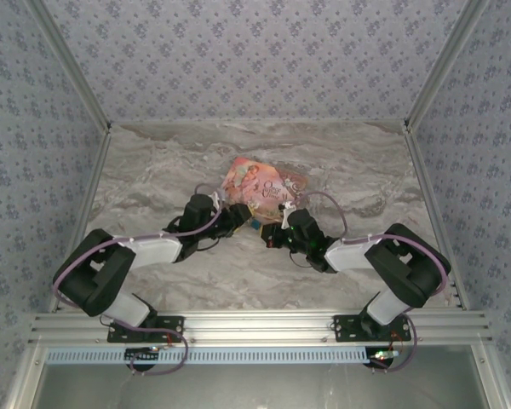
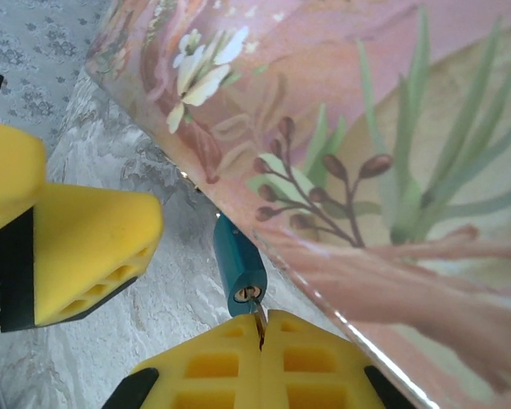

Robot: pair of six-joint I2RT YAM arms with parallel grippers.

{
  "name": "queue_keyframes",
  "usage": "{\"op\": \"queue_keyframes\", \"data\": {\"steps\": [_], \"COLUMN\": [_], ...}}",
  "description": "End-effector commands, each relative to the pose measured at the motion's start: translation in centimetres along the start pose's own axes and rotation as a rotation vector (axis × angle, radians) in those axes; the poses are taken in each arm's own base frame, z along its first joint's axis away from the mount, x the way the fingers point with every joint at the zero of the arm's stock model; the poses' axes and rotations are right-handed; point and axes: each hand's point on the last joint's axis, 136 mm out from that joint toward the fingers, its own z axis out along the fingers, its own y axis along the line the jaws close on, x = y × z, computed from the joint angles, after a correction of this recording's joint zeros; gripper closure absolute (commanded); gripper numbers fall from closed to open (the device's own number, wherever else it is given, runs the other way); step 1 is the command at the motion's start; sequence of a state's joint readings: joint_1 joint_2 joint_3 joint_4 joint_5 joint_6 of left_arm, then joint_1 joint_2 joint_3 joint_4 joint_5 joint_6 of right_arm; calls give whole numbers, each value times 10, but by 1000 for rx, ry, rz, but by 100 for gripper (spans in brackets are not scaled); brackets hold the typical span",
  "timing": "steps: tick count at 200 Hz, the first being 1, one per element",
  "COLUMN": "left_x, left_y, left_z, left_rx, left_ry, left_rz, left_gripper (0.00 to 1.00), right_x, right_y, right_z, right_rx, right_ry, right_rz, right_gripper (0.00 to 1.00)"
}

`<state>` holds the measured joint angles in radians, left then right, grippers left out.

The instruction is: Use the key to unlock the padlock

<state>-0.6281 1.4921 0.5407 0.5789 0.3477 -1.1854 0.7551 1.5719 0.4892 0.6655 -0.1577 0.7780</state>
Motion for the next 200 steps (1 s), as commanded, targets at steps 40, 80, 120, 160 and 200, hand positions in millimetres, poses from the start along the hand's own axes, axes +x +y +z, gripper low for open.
{"op": "queue_keyframes", "data": {"steps": [40, 80, 120, 160, 200], "left_x": [1, 9, 14, 19, 19], "left_y": [5, 11, 14, 16, 19], "left_z": [0, 6, 17, 25, 25], "left_rx": [36, 24, 42, 55, 44], "left_ry": [-27, -13, 1, 8, -8], "left_rz": [-137, -167, -196, -216, -218], "left_gripper": [46, 48, 51, 60, 71], "right_x": [-1, -4, -5, -8, -9], "right_y": [20, 24, 28, 29, 30], "right_z": [6, 5, 3, 0, -2], "right_rx": [-32, -44, -45, -39, -43], "right_ry": [33, 24, 22, 15, 7], "right_rz": [118, 169, 192, 207, 225], "right_gripper": [96, 96, 96, 96, 96]}}
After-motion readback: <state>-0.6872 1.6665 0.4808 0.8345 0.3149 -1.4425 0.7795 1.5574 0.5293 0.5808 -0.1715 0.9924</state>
